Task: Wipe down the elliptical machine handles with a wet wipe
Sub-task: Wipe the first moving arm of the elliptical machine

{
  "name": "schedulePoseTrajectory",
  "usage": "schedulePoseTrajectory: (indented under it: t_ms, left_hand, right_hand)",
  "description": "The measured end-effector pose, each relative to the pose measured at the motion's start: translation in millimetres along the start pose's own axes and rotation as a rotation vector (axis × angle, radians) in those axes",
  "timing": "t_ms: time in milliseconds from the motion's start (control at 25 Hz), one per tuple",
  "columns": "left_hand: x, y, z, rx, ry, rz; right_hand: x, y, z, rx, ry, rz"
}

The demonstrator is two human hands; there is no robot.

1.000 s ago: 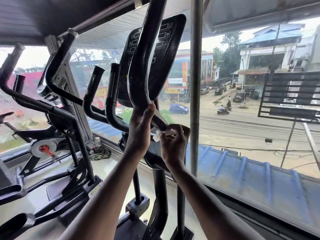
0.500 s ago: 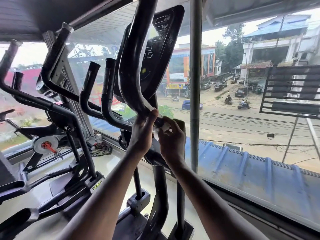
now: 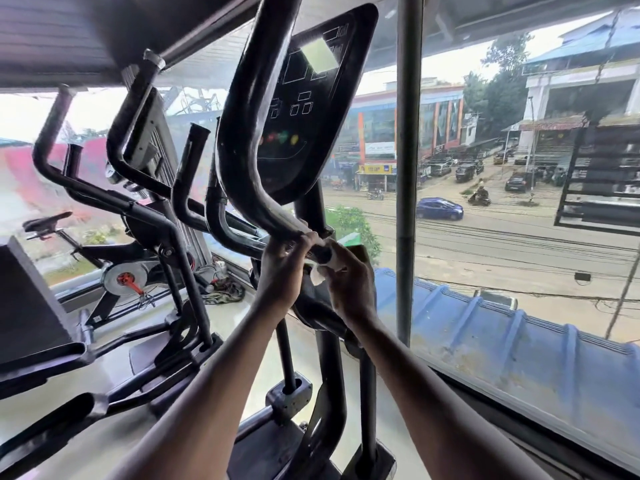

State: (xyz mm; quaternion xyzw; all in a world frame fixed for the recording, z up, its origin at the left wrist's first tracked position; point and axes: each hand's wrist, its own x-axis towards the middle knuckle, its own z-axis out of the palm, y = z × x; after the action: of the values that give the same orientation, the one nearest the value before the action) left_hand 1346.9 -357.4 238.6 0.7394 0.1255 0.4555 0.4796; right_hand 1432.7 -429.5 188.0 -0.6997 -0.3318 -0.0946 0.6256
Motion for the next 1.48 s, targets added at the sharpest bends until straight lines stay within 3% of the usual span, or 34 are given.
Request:
schedulePoseTrajectory:
  t_ms: [120, 280, 440, 560, 680, 960, 1120, 1200, 1320, 1480]
  left_hand:
    - [0, -3, 0, -0.015, 0.005, 0.009]
    - [-3, 1, 10, -0.044, 0.078, 0.048]
    - [-4, 3, 16, -0.062, 0.128, 0.071]
    - [-2, -3, 17, -0.056, 0.159, 0.075]
    - [0, -11, 21, -0.057, 0.169, 0.034]
    - [-1, -19, 28, -0.103, 0.198, 0.034]
    - [2, -23, 35, -0.107, 0.257, 0.063]
    - [3, -27, 41, -0.128, 0.311, 0.082]
    - [7, -26, 55, -0.199, 0.430, 0.141]
    - [10, -22, 76, -0.340, 0.629, 0.140]
  right_hand:
    - [6, 5, -4, -0.019, 0.032, 0.180]
    - [3, 13, -3, -0.018, 0.041, 0.027]
    - [9, 23, -8, -0.062, 0.028, 0.058]
    - [6, 21, -6, -0.052, 0.052, -0.065]
    - [12, 30, -5, -0.189, 0.017, -0.015]
    - [11, 39, -15, -0.226, -0.062, -0.074]
    - [20, 28, -22, -0.053, -0.063, -0.117]
    - [28, 30, -27, -0.018, -0.166, -0.092]
    - [49, 43, -46, 0.264, -0.337, -0.059]
    - [83, 62, -66, 0.405, -0.406, -0.107]
